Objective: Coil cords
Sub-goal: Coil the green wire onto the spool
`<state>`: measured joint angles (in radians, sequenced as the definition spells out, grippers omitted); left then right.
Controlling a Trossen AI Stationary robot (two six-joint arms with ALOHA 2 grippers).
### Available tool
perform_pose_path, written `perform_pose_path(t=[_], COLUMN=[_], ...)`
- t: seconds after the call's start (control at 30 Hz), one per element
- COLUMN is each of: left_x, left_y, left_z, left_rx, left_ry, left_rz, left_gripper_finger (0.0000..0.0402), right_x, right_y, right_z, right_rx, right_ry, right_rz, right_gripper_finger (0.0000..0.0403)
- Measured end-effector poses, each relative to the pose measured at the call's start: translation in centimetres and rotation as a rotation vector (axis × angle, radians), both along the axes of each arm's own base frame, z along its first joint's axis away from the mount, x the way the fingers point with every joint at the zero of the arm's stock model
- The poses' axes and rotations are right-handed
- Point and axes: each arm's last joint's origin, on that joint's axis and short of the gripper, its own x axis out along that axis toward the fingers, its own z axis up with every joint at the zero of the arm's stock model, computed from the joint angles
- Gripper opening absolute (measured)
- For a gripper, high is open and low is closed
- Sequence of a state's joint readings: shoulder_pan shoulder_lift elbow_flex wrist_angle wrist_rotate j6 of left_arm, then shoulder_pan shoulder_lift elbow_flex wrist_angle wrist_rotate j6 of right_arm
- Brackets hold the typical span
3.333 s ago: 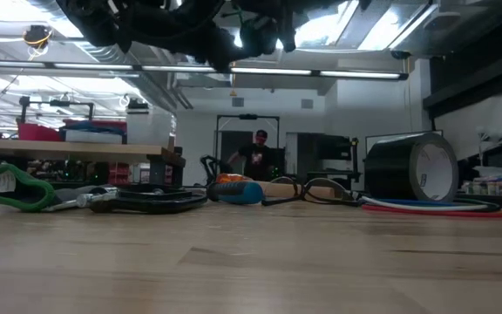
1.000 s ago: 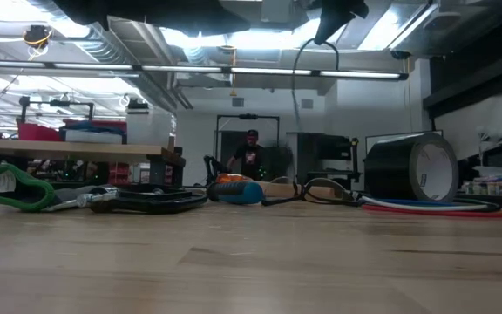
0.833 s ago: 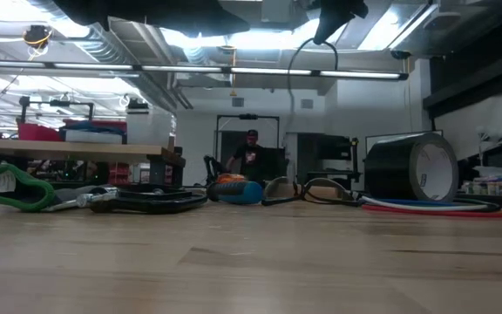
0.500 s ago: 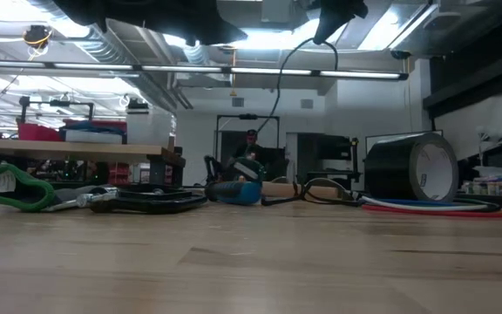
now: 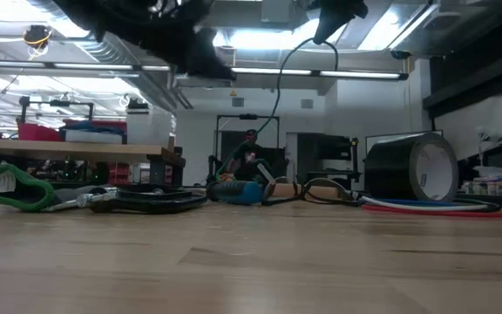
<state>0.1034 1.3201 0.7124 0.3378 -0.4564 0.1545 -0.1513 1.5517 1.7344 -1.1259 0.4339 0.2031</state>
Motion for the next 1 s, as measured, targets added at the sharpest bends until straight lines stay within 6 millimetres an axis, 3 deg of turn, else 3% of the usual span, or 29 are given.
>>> perform_pose_path(t=[0.13,0.3,0.43,0.63,0.8,1.0], left_x=[-0.6,-0.5,0.1,1.4,2.3,2.1], left_y=[0.9,1.6,2.2,3.4,4.3,5.6], left_z=[-1.6,-3.3,-5.2,-8.0,-8.6,-8.5], left_rx=[-0.084,-0.165,-0.229,-0.234,-0.193,-0.173], left_ry=[0.134,0.239,0.305,0.338,0.267,0.252], left_rz=[0.021,-0.072,-0.157,-0.142,-0.124,-0.067], left_gripper_finger=[0.0071,0.0096,0.0100,0.0100,0.0100,0.0100], right_x=[0.0,0.0,0.0,0.0,0.0,0.0], right_y=[0.0,0.0,0.0,0.0,0.0,0.0], right_z=[0.0,0.0,0.0,0.0,0.0,0.0], right_rx=[0.000,0.000,0.000,0.000,0.000,-0.001], right_ry=[0.000,-0.001,-0.001,-0.001,0.000,0.001], right_rz=[0.000,0.000,0.000,0.001,0.001,0.003], right_gripper_finger=[0.0016,0.0017,0.0018,0.0018,0.0018,0.0019])
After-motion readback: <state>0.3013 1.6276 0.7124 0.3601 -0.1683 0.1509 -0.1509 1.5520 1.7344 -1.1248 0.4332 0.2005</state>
